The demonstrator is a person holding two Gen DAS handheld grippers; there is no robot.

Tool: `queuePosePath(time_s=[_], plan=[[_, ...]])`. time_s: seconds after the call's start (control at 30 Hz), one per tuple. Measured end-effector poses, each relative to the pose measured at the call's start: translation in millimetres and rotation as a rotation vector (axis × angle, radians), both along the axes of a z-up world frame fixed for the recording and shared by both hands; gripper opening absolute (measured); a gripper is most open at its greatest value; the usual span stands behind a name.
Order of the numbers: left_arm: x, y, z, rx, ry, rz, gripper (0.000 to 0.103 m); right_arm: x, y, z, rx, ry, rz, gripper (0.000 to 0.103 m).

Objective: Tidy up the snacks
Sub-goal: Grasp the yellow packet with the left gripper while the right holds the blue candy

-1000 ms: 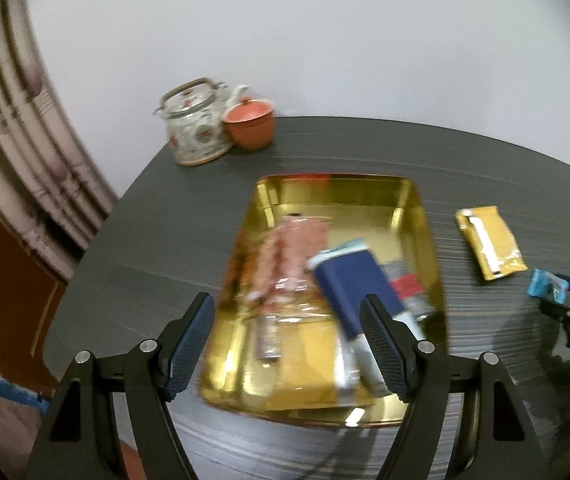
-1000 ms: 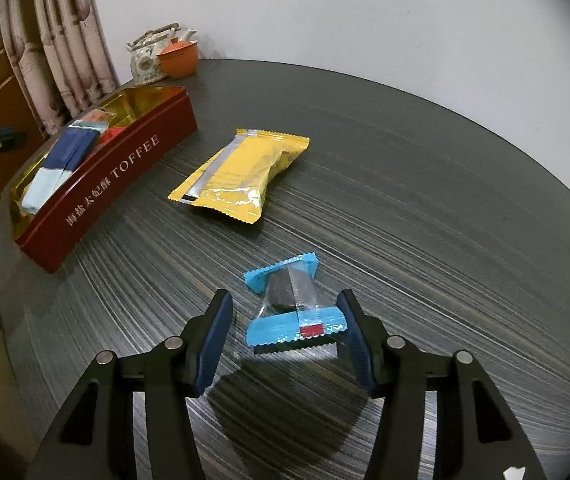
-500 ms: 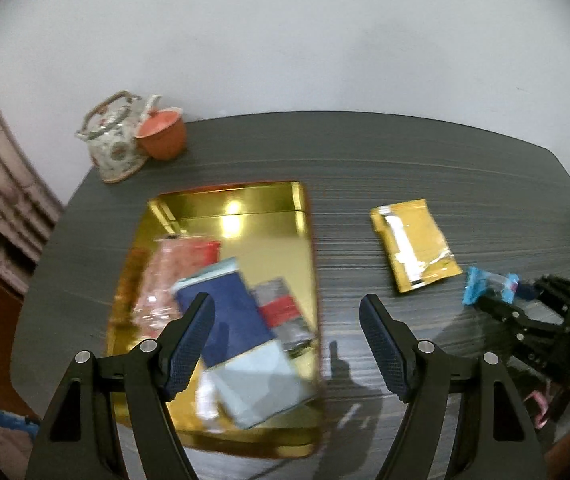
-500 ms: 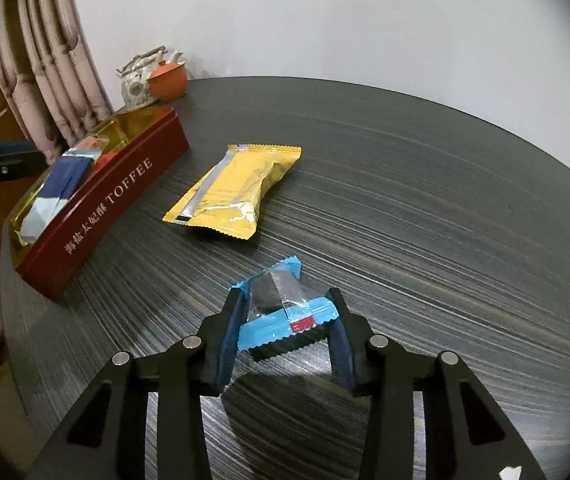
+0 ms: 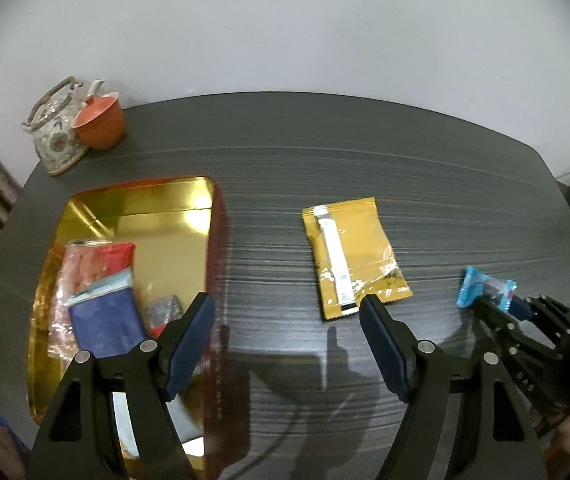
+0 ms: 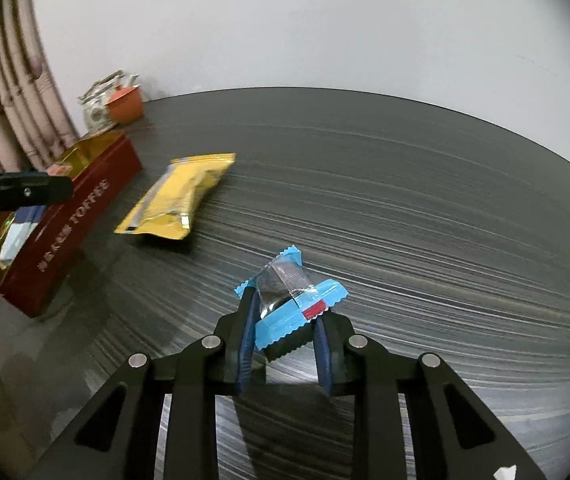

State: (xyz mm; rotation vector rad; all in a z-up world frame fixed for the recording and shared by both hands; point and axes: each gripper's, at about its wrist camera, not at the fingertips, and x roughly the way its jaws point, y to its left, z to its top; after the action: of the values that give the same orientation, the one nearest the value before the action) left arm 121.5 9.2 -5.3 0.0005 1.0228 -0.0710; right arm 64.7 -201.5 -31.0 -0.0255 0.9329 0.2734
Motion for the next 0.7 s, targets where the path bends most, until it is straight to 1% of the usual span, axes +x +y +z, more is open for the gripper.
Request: queuePosePath(time_s=[0.2, 0.33, 0.4, 0.53, 0.67, 0.7], plan=[[12, -16, -7, -0.003, 0.006, -0.024, 0.075, 2, -30, 0, -0.007, -0.003, -0.078, 0.023], [22, -26, -13, -0.011, 0.012, -0.033, 0.075, 3, -40, -1, 0.005, -0.001, -0.111, 0.023], [27, -31, -16, -0.023, 0.015, -0.037, 0.075, 3, -42, -1, 0.011, 0.001, -0.117, 0.024], [38, -39, -22, -0.03, 0.006, -0.046, 0.075, 4, -41, -2, -0.014, -0.003, -0.115, 0.024], [49, -44, -31, -0.051, 0.028, -0.045, 0.076, 4, -41, -2, -0.015, -0.003, -0.115, 0.024], [51, -45, -33, -0.055, 0.037, -0.044, 0.078, 3, -42, -2, -0.016, -0.003, -0.115, 0.024]])
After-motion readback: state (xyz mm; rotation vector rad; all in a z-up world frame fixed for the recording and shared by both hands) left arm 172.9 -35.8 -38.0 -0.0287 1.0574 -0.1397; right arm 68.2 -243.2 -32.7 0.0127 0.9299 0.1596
